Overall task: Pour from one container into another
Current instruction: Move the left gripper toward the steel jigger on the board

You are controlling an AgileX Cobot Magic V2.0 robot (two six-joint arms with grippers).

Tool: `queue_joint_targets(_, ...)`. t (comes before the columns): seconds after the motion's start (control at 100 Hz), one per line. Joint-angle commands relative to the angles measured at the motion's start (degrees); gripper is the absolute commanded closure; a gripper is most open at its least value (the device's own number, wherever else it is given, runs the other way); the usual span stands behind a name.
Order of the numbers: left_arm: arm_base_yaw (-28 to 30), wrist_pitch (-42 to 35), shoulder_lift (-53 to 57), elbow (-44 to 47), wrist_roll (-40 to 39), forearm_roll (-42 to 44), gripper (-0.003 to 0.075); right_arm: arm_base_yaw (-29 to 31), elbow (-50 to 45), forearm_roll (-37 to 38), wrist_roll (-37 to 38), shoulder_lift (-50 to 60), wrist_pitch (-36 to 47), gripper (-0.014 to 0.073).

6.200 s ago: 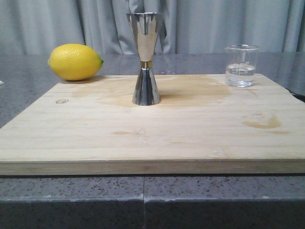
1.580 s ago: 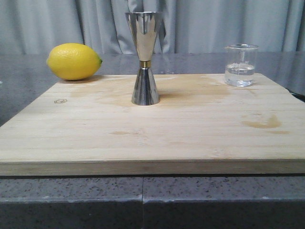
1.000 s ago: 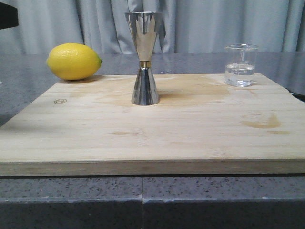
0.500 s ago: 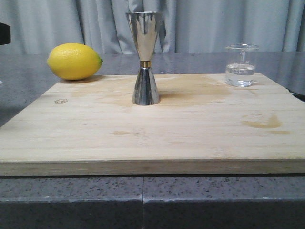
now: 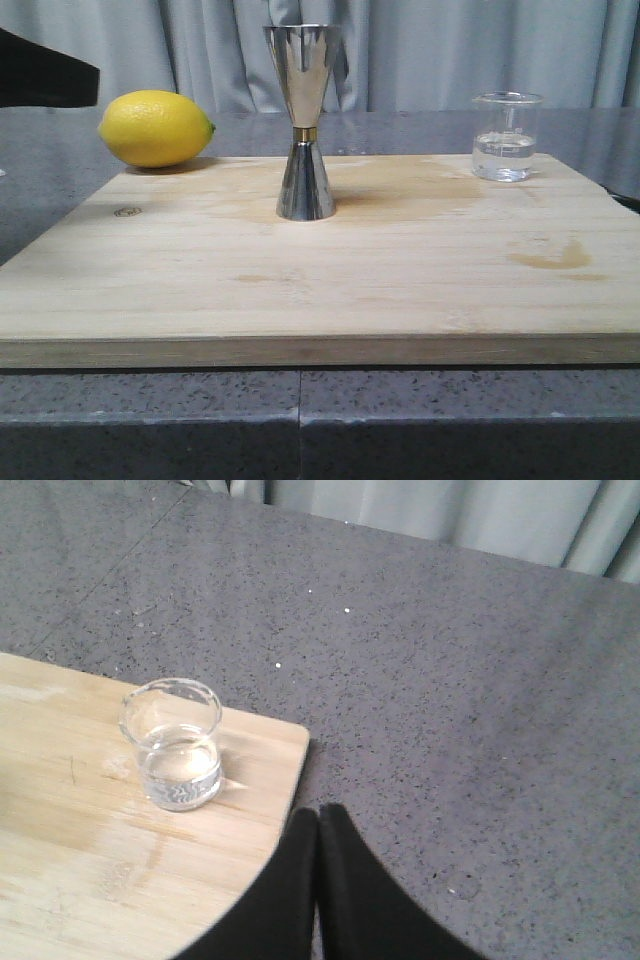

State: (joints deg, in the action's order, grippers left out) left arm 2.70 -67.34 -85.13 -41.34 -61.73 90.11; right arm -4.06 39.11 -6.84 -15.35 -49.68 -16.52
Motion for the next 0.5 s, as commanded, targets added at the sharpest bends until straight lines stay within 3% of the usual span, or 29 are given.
queue_joint_targets(0.0, -2.2, -10.8, 0.4, -1.4, 0.9, -4.5, 0.0729, -0.5, -1.5, -0.2, -0.7, 0.1, 7.9, 0.0665)
queue_joint_targets(0.37, -3.4, -10.8, -3.1, -1.6, 3.3, -8.0, 0.0728, -0.5, -9.2, -2.4, -0.7, 0.1, 16.0, 0.0662)
queue_joint_targets(0.49, -3.4, -10.8, -3.4, -1.7, 3.4, -7.9, 0.0721, -0.5, -9.2, -3.1, -0.7, 0.1, 15.7, 0.0586)
